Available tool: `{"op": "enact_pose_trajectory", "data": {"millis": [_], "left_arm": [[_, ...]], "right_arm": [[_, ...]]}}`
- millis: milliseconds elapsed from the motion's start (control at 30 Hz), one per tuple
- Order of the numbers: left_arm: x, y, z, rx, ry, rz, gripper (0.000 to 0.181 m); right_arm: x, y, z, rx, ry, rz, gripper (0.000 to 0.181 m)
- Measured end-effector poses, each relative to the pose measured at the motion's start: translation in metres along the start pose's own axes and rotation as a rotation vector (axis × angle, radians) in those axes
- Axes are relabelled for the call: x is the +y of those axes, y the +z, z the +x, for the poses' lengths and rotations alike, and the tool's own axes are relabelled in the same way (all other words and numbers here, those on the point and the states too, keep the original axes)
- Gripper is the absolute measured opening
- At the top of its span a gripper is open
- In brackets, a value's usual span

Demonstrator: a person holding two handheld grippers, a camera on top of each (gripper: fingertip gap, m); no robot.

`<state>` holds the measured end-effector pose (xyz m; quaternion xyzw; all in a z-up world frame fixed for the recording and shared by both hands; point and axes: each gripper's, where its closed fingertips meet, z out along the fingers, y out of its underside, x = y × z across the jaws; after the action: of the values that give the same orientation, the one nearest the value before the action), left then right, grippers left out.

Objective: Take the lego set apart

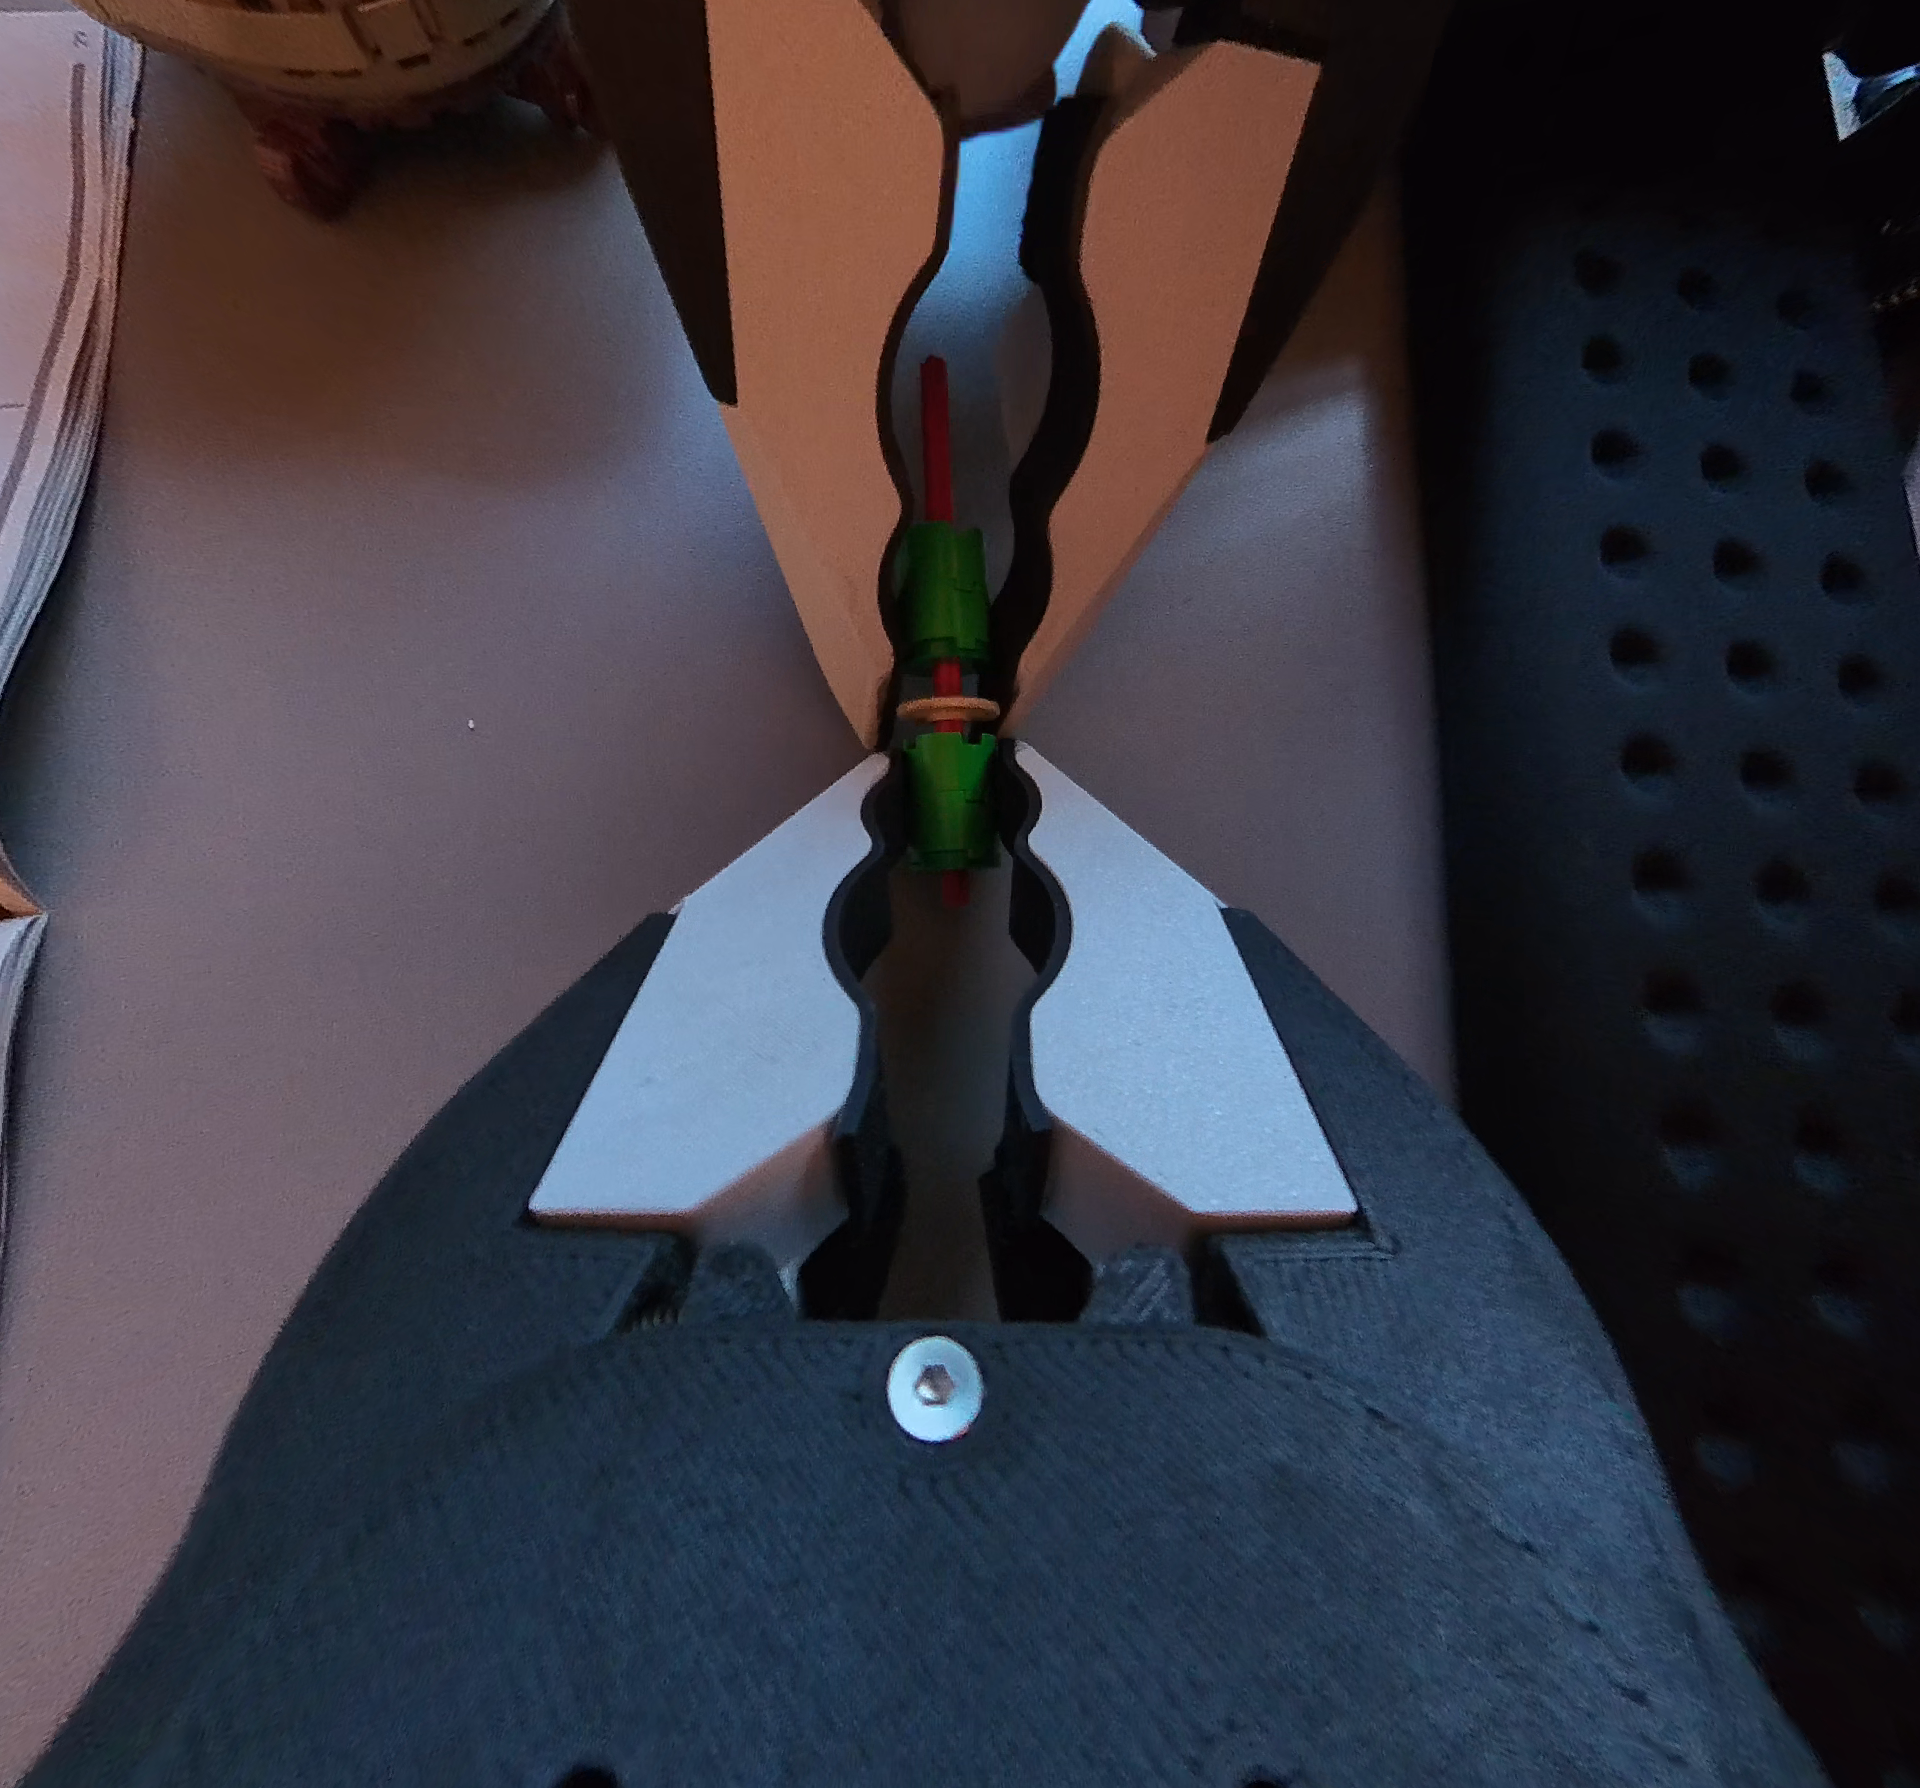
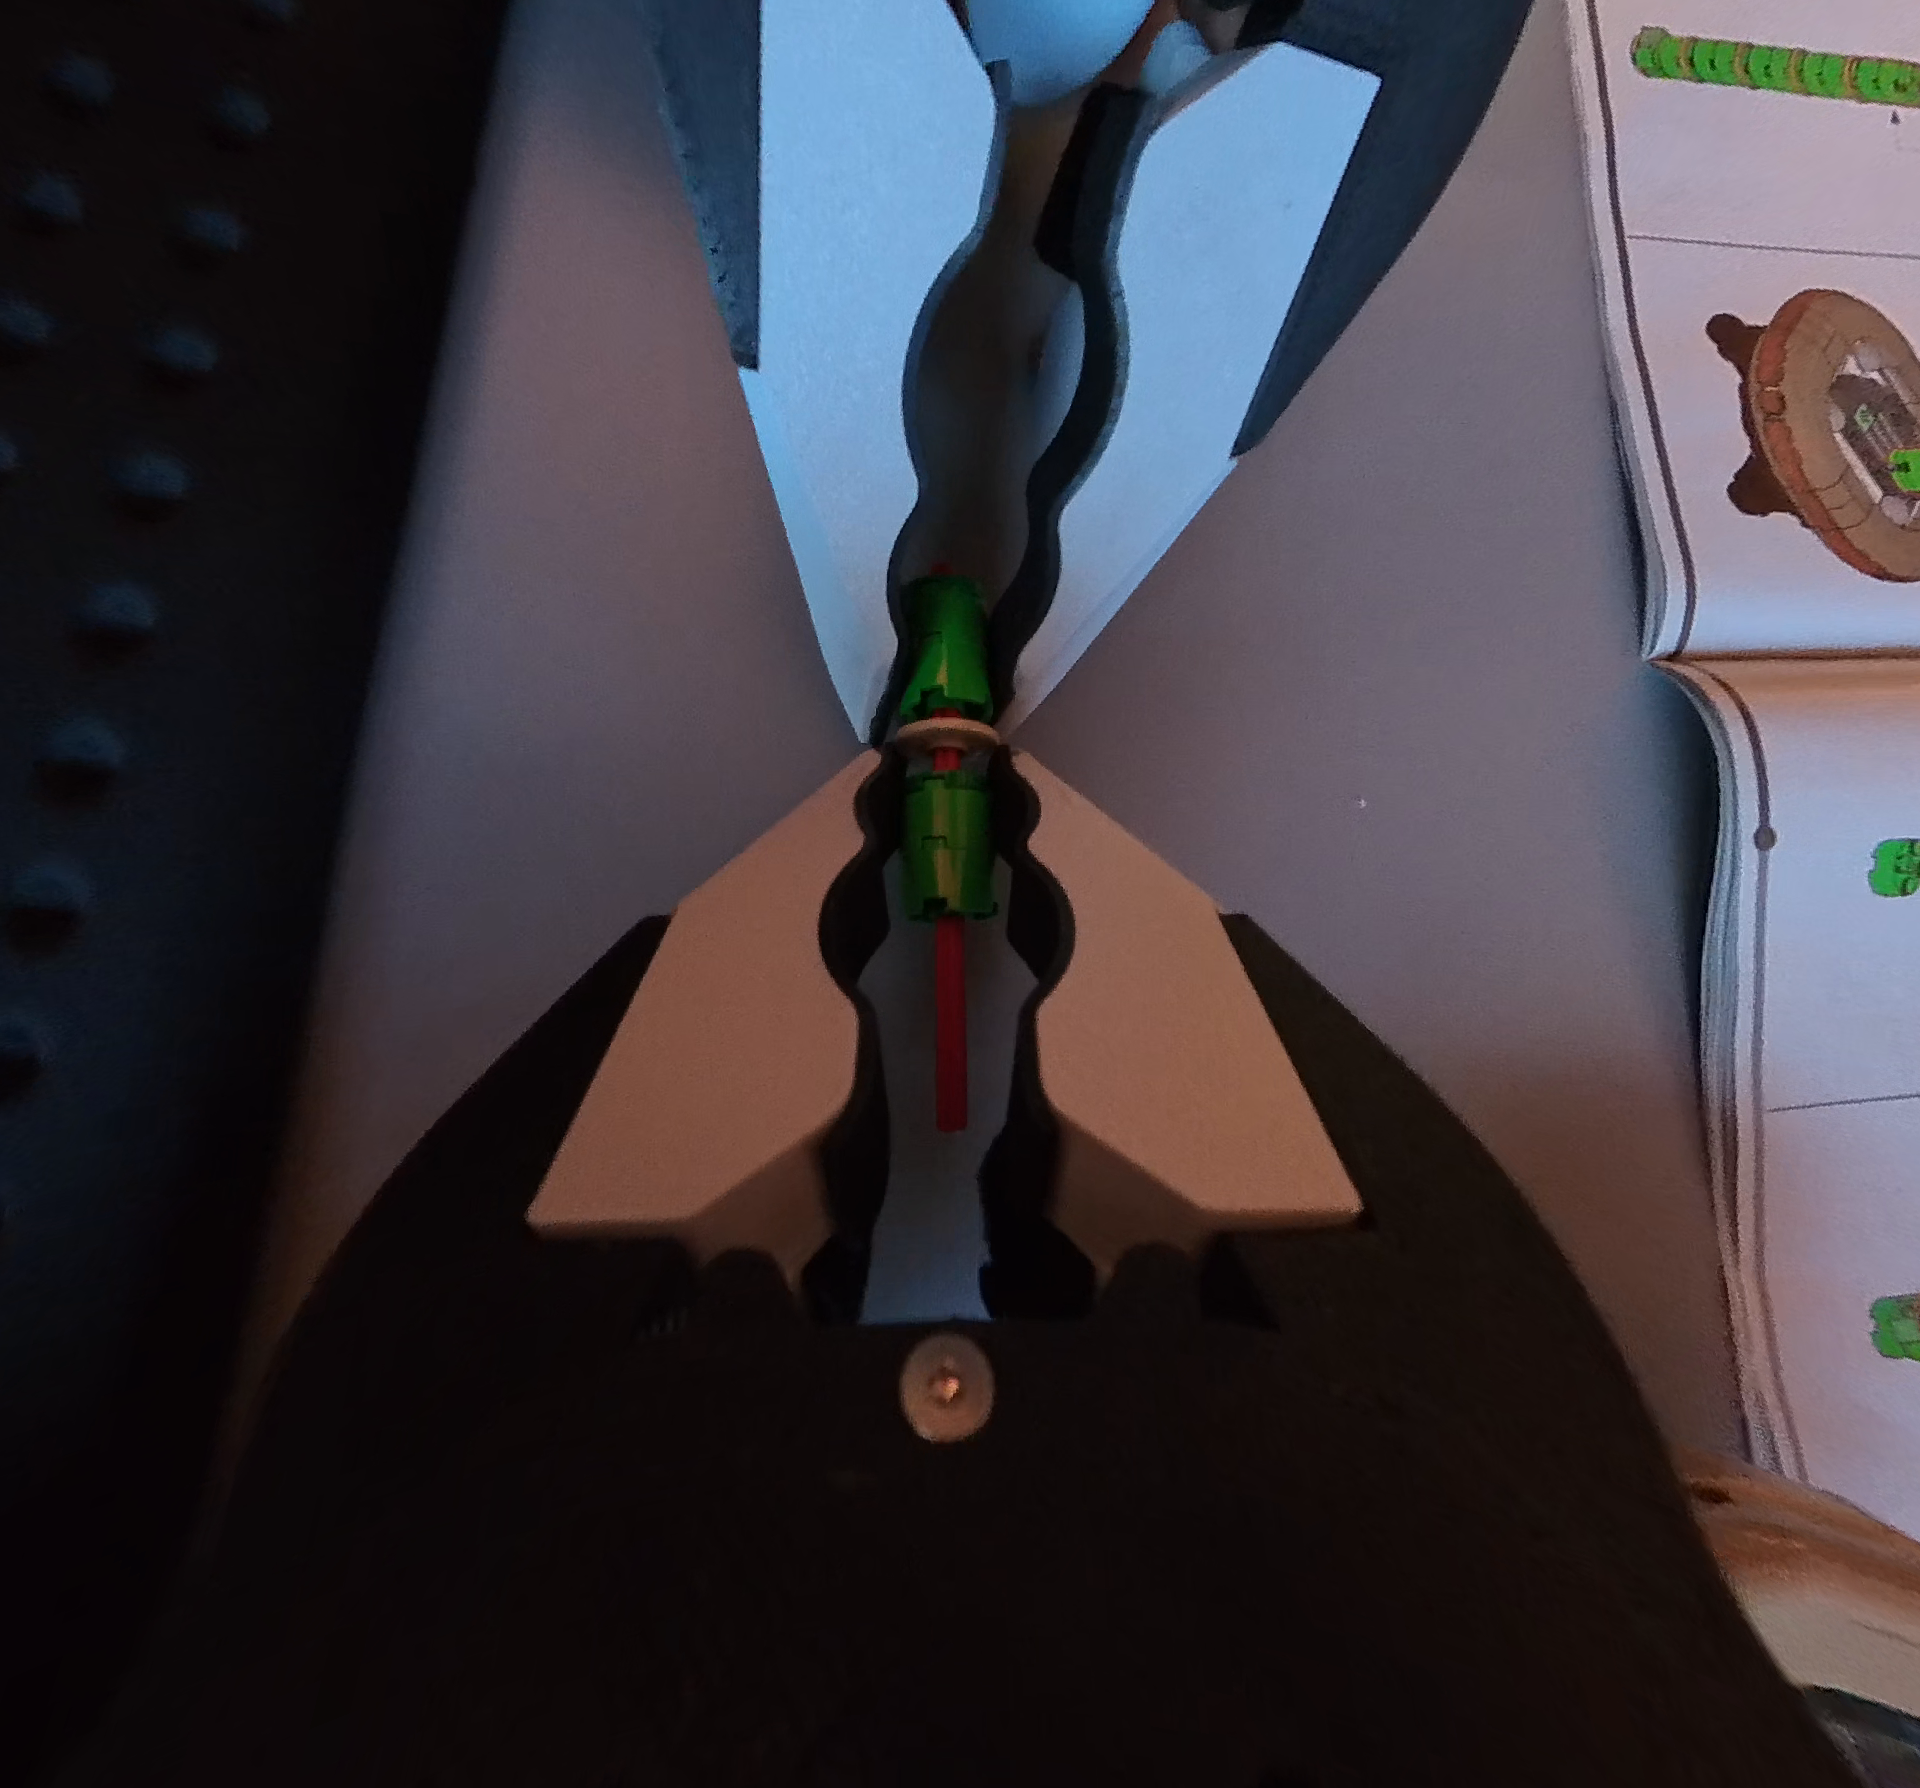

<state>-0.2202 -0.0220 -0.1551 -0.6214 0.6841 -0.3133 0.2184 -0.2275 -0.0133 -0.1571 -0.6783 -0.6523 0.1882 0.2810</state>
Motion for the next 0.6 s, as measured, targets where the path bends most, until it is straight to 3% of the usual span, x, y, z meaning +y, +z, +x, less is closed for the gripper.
{"op": "enact_pose_trajectory", "data": {"millis": [467, 600], "left_arm": [[0.000, 0.002, 0.011, 0.031, 0.035, -0.015, 0.016], [-0.004, -0.001, 0.010, 0.055, -0.027, 0.034, 0.017]], "right_arm": [[0.004, -0.002, -0.014, -0.090, -0.008, -0.009, 0.017], [0.002, -0.006, -0.011, -0.085, 0.019, 0.030, 0.017]]}}
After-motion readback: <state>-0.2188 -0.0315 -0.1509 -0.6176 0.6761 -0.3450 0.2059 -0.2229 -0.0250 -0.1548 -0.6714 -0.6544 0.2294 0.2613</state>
